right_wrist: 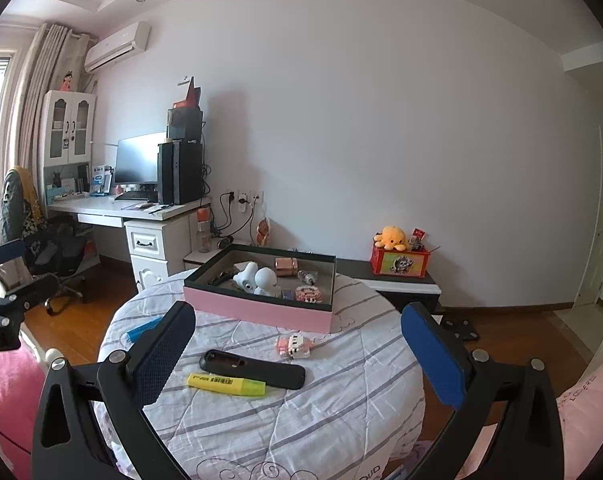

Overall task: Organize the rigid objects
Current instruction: 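Withdraw both tools from the box toward the remaining table items, then grasp the blue highlighter with the left tool while the right tool grasps the pink block figure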

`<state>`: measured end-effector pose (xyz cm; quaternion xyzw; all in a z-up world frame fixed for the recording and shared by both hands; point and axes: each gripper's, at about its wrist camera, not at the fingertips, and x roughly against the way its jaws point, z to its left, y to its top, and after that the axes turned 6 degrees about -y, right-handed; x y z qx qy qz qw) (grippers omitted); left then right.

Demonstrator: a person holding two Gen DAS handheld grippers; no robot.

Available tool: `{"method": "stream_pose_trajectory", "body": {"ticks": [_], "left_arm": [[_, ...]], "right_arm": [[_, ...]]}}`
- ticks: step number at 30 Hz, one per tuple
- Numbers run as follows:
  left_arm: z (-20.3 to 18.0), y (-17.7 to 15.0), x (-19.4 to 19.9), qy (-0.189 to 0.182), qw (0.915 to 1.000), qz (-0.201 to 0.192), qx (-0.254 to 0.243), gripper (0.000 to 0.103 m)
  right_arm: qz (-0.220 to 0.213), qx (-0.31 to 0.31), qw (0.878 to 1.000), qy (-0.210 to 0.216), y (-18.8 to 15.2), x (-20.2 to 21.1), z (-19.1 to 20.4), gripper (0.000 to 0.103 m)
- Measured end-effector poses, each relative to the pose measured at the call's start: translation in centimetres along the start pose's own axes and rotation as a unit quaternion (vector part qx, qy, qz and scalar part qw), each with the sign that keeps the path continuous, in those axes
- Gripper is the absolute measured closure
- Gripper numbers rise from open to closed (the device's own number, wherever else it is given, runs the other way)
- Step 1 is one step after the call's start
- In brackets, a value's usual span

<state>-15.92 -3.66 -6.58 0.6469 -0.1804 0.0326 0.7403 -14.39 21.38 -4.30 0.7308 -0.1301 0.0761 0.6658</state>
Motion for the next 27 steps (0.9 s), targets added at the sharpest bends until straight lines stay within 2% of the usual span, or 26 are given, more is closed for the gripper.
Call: {"method": "stream_pose_trajectory", "body": {"ticks": [10,15,20,27], "left_arm": [[1.5,-1.7,-2.4,0.004,0.9992,0.036,0.017,0.0],[2.0,-3.5,-5.4,-0.008,0.9965,0.078,0.029,0.0],[2.5,-5.9,-9.7,-0.009,0.9899,0.136,0.039,0.0],[3.6,-7.9,-15.1,-0.005,0.9812,0.187,0.046,0.0]], "right_arm": [[0.041,0.004,0.999,0.003,-1.4,-2.2,0.3,0.0],[0.077,0.002,0.997,-0.001,-2.9,-4.6,0.1,0.0],[0.122,-0.002,0.993,-0.005,-4.6,-7.5,-0.4,0.0],[0.167,-0.006,0.986,-0.007,-6.1,-12.1,-1.0,0.0]]}}
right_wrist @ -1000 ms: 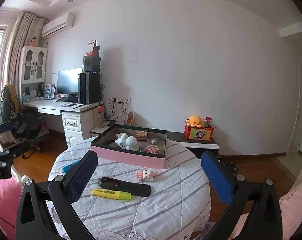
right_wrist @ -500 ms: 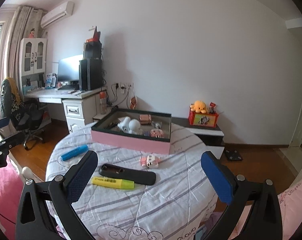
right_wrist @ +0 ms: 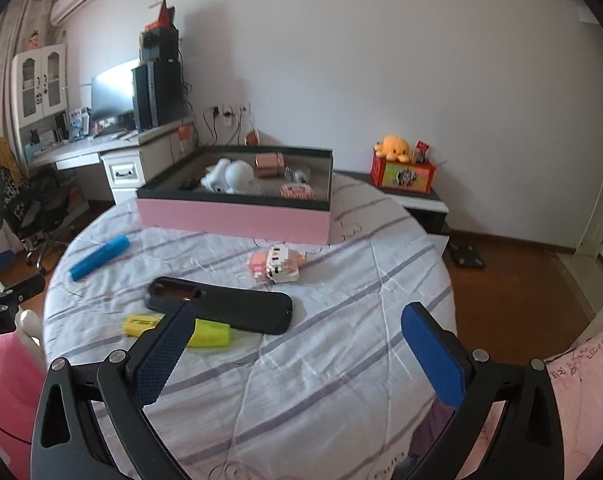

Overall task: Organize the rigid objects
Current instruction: 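Grasp the blue highlighter with the left tool while the right tool grasps the pink block figure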

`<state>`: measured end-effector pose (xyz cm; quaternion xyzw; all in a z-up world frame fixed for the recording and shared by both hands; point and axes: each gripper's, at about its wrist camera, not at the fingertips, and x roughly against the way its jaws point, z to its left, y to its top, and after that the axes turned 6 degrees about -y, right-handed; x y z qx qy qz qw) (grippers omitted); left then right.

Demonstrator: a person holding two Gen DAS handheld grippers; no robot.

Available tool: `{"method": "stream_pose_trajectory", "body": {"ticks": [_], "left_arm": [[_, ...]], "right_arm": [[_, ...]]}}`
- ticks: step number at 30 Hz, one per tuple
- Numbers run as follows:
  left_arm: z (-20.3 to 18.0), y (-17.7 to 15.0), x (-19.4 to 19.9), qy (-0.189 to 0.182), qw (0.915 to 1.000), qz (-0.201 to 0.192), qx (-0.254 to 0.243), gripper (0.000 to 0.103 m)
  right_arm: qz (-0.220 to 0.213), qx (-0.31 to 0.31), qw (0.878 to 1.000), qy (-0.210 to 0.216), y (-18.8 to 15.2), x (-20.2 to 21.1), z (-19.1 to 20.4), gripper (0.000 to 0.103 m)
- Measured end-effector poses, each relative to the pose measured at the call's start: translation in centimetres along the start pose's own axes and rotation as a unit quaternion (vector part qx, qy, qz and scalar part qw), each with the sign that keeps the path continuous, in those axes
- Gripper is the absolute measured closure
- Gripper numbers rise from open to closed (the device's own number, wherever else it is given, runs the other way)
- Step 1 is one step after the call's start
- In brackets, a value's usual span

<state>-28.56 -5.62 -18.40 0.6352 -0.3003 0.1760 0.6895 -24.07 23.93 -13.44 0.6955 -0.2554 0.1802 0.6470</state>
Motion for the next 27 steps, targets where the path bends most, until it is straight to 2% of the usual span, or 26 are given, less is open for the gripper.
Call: {"method": "stream_pose_trajectory", "body": {"ticks": [6,12,14,21,22,23,26,27], "left_arm": [[1.2,0.9,-4.6,-0.002,0.9993,0.035,0.009,0.0],[1.5,1.8,-7.6,-0.013,0.9985,0.053,0.008,0.0],[1.6,1.9,-8.4,-0.005,0.9981,0.061,0.006,0.0],[1.7,2.3,-9.9,-0.006,0.9987,0.051,0.0,0.001],[1.5,2.2,-10.0,-0.007,0.9988,0.049,-0.005,0.003],[1.4,2.2,-9.9,-0.014,0.9989,0.045,-0.009,0.01],[1.1,2.4,-9.8,-0.037,0.9984,0.041,-0.011,0.038],[0.8,2.5,-9.8,-0.04,0.9983,0.04,-0.016,0.043]], "right_arm": [[0.034,0.003,0.999,0.007,1.2,-4.4,0.5,0.0],[0.075,0.004,0.997,0.03,2.3,-8.6,1.4,0.0],[0.091,-0.002,0.995,0.034,2.6,-10.1,1.4,0.0],[0.145,0.016,0.989,0.03,2.7,-13.3,1.6,0.0],[0.149,0.017,0.988,0.029,2.7,-13.5,1.6,0.0],[0.148,0.018,0.988,0.025,2.8,-13.5,1.7,0.0],[0.143,0.031,0.989,0.023,2.7,-13.3,2.2,0.001],[0.146,0.036,0.988,0.022,2.6,-13.4,2.4,0.004]]}}
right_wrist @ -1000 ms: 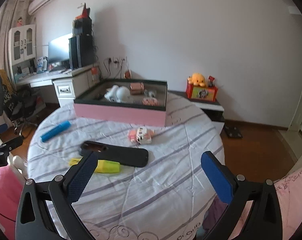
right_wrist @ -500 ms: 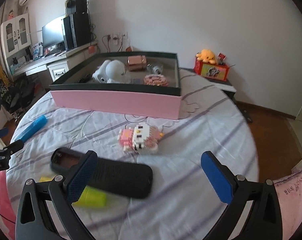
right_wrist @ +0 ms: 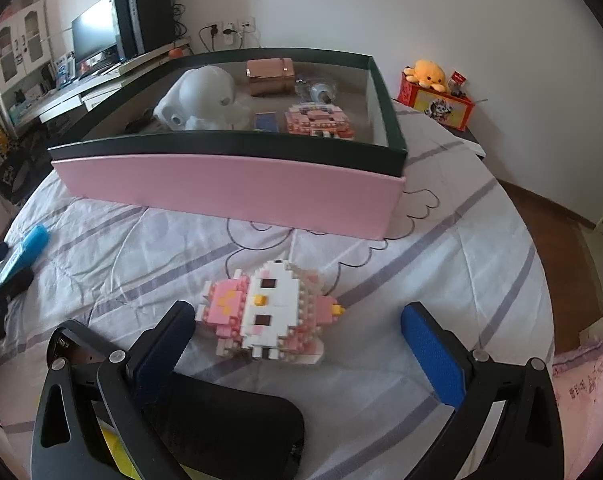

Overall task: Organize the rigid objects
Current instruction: 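Grasp the blue highlighter with the left tool while the right tool grasps the pink block figure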

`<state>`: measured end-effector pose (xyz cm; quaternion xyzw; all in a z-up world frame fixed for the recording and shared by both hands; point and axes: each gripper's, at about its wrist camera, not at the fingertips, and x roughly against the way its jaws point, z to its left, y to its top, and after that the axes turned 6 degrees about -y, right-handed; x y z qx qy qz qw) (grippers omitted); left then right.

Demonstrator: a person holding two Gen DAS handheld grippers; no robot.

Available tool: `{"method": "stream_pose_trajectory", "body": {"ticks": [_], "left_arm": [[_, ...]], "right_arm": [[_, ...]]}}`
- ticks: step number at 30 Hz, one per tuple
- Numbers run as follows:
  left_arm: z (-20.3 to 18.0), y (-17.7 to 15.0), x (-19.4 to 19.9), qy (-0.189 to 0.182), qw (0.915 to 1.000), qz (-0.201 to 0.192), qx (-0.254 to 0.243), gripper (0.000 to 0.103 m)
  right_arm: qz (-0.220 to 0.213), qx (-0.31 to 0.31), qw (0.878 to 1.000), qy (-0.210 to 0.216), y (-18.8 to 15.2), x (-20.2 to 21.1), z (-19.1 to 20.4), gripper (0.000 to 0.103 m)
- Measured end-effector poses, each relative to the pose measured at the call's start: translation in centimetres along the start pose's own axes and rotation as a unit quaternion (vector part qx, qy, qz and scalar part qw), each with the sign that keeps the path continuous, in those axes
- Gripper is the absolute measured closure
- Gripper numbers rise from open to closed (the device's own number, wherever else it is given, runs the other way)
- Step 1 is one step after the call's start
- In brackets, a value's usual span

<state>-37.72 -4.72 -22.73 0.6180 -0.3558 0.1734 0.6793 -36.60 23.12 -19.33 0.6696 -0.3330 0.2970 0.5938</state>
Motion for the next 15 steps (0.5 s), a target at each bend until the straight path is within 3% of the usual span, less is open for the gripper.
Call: {"method": "stream_pose_trajectory", "body": {"ticks": [2,3,4,5,15], "left_arm": [[-0.4,0.1,0.0,-0.005,0.9999,0.0,-0.009,0.055],[-0.7,0.2,0.0,-0.012,0.9999,-0.001,-0.01,0.065],[-0.9,0.3,0.0,-0.016,0.9998,-0.001,-0.012,0.068],[-1.1,0.3,0.0,-0.017,0.9997,-0.001,-0.015,0.073],[-0.9,-0.2,2.2,-0.034,0.9993,-0.012,0.01,0.076]], "right_arm": [[0.0,0.007,1.0,0.004,0.0,0.0,0.2,0.009],[-0.003,0.008,1.0,0.009,0.1,0.0,0.1,0.019],[-0.009,0.008,1.0,0.013,0.0,0.3,0.1,0.026],[-0.013,0.006,1.0,0.015,0.0,0.5,0.0,0.039],[-0.027,-0.002,0.999,0.032,-0.3,1.6,-0.2,0.04]]}}
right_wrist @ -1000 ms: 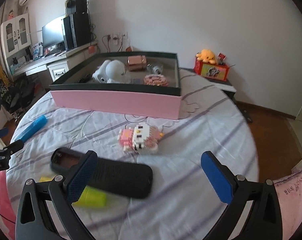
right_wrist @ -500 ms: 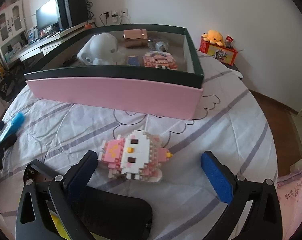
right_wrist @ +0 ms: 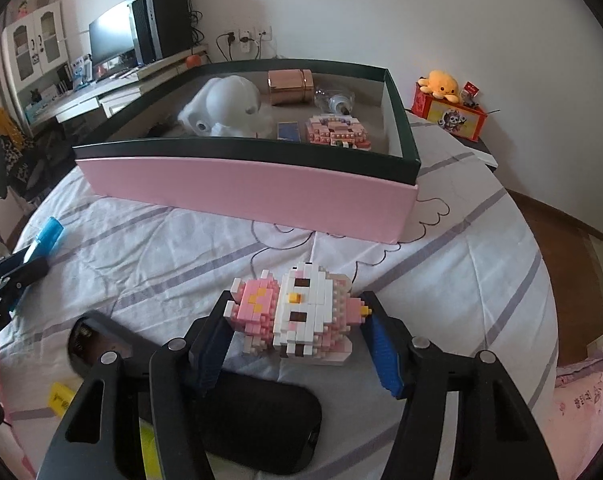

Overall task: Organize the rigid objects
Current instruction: 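Grasp the blue highlighter with the left tool while the right tool grasps the pink block figure, then carry the highlighter and block figure into the pink box and open both tools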

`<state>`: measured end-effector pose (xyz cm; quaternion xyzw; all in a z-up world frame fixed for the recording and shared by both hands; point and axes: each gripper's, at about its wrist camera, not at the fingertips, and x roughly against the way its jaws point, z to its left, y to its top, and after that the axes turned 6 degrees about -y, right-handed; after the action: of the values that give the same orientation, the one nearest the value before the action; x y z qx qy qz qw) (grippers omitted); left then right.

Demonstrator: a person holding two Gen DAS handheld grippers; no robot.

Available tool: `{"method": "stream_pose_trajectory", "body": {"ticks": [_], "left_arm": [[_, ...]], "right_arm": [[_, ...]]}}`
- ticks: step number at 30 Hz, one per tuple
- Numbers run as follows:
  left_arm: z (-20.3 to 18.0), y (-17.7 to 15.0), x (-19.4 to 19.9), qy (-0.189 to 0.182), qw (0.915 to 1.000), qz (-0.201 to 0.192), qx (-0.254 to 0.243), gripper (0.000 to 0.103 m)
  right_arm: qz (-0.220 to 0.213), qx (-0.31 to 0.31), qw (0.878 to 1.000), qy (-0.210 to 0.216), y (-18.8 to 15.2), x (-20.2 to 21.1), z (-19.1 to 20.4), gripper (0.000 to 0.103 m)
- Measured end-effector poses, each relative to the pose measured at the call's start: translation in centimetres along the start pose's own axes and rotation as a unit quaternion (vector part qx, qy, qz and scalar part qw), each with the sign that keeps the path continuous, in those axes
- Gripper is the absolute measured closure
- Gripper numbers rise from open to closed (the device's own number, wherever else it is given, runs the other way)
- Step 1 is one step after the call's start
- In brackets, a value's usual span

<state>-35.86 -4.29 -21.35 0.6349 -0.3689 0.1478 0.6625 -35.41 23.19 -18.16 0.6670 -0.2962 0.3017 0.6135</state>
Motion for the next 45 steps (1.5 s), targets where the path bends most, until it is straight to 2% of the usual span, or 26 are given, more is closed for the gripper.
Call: {"method": "stream_pose_trajectory", "body": {"ticks": [7,19,25,33,45], "left_arm": [[-1.3,0.3,2.8,0.003,0.9997,-0.023,-0.012,0.076],[-4.6,1.8,9.1,0.008,0.9951,-0.083,-0.053,0.076],[-6.0,3.3,10.8,0.003,0.9921,-0.106,-0.067,0.076],[-7.7,6.0,10.2,-0.003,0.9895,-0.118,-0.084,0.076],[-8.0,9.6,6.0,-0.017,0.9897,-0.098,-0.102,0.076]], "right_arm": [[-0.012,-0.01,1.0,0.009,-0.5,1.9,-0.4,0.04],[-0.089,-0.003,0.996,0.033,0.0,9.5,0.3,0.04],[-0.109,-0.002,0.993,0.037,0.2,11.0,0.1,0.04],[-0.126,0.005,0.991,0.045,1.5,11.6,-0.3,0.04],[-0.122,0.01,0.991,0.054,3.8,8.9,-2.0,0.04]]}}
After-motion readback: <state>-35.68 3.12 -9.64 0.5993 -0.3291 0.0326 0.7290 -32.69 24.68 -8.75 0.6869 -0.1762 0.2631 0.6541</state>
